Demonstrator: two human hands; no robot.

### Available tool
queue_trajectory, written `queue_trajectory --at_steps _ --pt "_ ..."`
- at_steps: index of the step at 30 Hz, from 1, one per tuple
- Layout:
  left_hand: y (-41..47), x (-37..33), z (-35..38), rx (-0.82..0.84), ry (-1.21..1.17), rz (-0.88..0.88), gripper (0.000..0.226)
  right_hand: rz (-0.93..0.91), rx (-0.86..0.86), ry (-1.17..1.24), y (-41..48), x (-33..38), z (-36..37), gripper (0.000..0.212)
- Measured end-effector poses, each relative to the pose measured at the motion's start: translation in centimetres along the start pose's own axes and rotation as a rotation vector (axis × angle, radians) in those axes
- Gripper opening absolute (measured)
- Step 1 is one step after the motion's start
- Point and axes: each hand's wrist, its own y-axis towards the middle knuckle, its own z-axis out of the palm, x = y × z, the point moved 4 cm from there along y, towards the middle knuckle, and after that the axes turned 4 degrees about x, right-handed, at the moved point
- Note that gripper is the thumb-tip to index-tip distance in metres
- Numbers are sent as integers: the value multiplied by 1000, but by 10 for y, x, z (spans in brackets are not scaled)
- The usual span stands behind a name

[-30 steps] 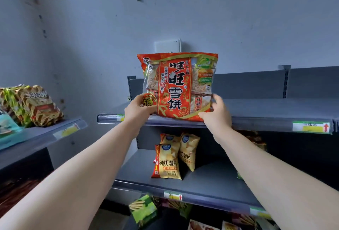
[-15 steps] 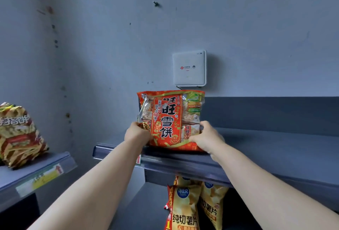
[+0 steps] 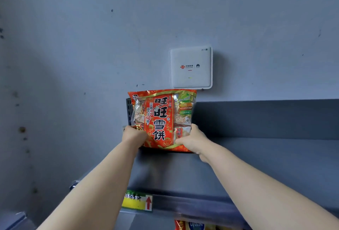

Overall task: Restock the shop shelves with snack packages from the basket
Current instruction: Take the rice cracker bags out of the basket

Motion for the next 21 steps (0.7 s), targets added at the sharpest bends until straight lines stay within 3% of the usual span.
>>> queue_trajectory --at_steps 2,4,8,15,21 --pt "9 -4 2 7 -12 -12 34 1 37 50 6 -1 11 70" --pt "11 -9 7 3 -24 -13 59 18 53 48 6 -3 14 70" --pt "-21 -25 21 -131 312 88 85 27 -37 -92 -21 0 -5 67" --pt "-118 -60 105 219 656 432 64 69 -169 -721 -107 -24 -85 60" --pt "-256 -66 199 449 802 675 55 223 -304 -903 -245 -84 -189 62"
